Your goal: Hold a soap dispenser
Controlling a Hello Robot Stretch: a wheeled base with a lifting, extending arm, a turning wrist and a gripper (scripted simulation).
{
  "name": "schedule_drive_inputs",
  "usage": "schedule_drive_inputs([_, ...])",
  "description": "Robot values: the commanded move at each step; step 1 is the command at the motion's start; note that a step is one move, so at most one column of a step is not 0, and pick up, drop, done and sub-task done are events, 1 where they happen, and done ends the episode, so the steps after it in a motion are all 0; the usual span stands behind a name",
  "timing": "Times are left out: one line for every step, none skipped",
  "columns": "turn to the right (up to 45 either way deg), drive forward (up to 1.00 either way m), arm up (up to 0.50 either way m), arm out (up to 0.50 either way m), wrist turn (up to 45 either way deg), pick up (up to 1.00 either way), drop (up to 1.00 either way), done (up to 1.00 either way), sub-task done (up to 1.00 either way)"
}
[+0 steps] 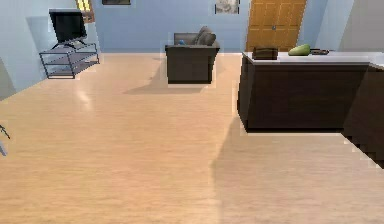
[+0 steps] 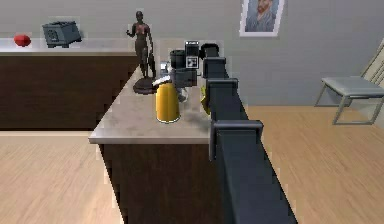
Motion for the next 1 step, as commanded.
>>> schedule_drive_inputs([0.0,0.0,0.0,0.0,0.0,0.0,0.0,1.0,0.0])
